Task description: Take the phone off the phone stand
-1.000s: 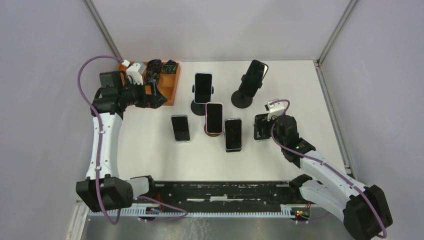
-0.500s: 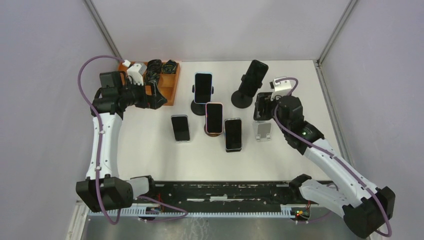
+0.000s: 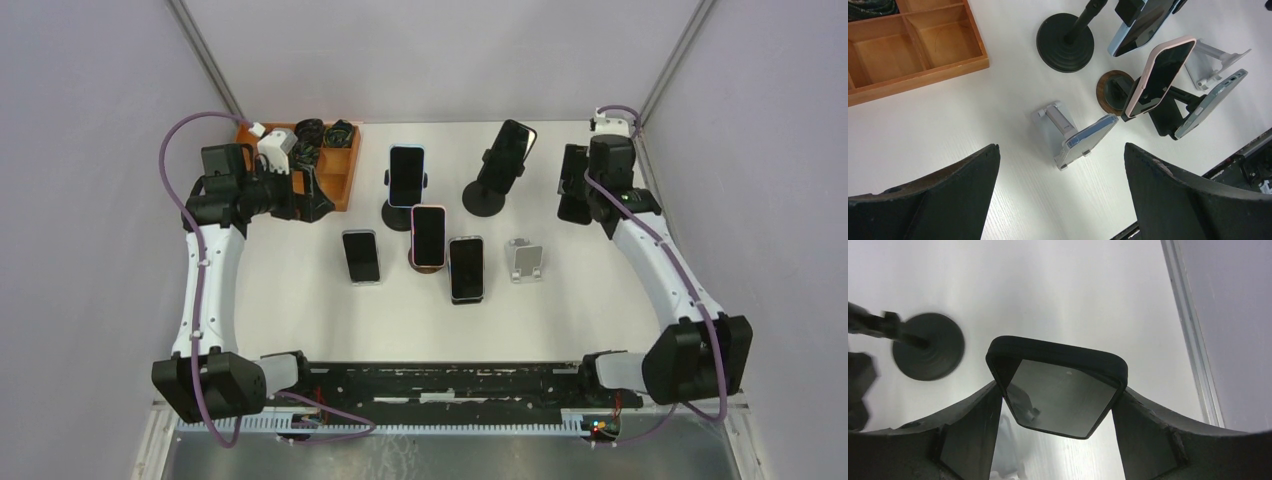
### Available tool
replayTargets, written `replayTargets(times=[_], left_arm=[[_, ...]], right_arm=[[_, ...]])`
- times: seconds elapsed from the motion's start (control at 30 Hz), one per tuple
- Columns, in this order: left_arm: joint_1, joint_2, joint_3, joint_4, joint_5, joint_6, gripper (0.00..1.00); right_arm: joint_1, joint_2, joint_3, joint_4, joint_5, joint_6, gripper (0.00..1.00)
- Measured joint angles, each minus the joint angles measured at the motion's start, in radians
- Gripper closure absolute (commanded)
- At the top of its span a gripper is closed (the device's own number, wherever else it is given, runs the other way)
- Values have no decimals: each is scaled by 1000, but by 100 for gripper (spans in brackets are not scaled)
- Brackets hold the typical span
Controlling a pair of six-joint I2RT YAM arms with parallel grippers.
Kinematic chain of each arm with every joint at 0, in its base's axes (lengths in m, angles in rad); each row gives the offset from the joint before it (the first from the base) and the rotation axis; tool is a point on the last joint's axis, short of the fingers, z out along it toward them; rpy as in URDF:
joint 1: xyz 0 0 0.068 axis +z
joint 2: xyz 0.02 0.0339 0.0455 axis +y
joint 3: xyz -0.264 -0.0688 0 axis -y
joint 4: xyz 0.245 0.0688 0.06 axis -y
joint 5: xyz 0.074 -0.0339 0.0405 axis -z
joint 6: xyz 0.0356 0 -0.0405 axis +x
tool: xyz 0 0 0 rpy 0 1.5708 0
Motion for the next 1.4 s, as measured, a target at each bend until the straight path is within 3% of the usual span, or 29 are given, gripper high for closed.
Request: replayTargets(times=[0.33,0.83,0.97,1.03,1.2,1.4], left_arm=[[0,43,36,-24,20,5,0],[0,104,69,-39,72,10,0],[0,117,69,-40,74,10,0],[0,116,70,-42,75,10,0],[0,116,74,-44,78,11,0],[0,116,87,-69,78,24,0]], right_arm=[[-121,275,-38,-21,-50,-29,85],[-122,604,115,14,-3,-99,86],[-119,639,152,20,45,-129,76],[-130,638,174,36,31,-126,58],[-112,640,177,34,8,-125,31],[-58,548,145,31,23,-120,15]])
